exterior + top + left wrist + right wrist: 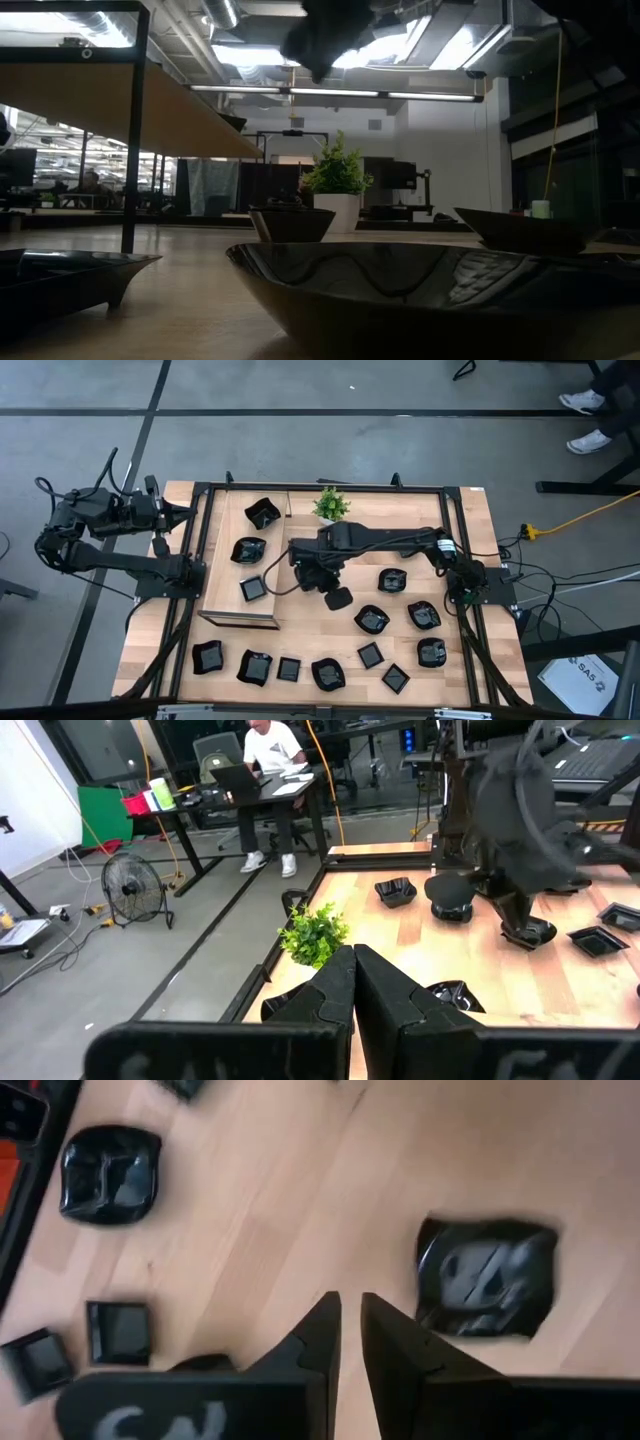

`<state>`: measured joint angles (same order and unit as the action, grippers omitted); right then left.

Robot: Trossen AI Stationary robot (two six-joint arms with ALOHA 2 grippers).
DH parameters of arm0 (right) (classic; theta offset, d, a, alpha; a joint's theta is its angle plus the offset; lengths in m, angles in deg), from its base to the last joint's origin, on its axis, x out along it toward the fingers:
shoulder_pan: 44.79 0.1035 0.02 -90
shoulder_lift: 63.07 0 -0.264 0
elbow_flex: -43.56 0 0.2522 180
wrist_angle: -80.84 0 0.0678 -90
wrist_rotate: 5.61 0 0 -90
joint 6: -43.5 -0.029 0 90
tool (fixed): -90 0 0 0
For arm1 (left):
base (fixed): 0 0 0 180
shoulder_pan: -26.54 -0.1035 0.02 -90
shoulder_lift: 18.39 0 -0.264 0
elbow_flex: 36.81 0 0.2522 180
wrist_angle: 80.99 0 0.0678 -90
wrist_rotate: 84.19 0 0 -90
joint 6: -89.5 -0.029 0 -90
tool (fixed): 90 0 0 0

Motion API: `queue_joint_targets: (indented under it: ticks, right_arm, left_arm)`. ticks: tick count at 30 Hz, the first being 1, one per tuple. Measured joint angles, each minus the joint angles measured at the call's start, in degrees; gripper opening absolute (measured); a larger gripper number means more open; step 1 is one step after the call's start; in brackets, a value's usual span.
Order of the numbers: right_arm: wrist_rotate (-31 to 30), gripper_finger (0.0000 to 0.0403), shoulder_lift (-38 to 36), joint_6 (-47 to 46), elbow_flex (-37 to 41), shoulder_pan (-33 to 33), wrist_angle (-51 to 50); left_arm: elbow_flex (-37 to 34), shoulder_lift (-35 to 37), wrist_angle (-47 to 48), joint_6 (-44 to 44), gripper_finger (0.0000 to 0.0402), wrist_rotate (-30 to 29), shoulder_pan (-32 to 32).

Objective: Pick & Place Mini shaped plates
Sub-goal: Stack the black leaf shape bowl on top of the black leaf shape bowl on the shelf

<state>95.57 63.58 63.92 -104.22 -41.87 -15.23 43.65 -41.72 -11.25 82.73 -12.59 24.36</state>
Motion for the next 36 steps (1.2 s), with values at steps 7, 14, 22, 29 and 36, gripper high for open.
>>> queue_joint_targets:
  ticks: [7,14,22,29,36]
  right_arm:
    - [1.32,0.0044,-0.68,-4.62,4.66,0.0,-4.09]
    - [2.54,0.0044,-4.0,-7.8,16.81,0.24,-0.9]
    - [3.48,0.0044,-16.3,-11.85,37.31,0.42,16.2]
    - [3.37,0.0044,-29.58,-18.56,55.5,0.42,38.88]
    - [0.1,0.0044,-33.86,-24.98,70.1,1.59,60.06]
  left_arm:
    - [0.0,0.0,0.0,0.0,0.0004,0.01,0.02]
    - [0.0,0.0,-0.01,0.0,0.0004,0.0,0.02]
    - [0.0,0.02,0.0,0.0,0.0004,0.0,0.02]
    - [0.0,0.02,-0.01,0.0,0.0004,0.0,0.01]
    - [-0.01,0.02,0.0,-0.01,0.0004,0.0,0.02]
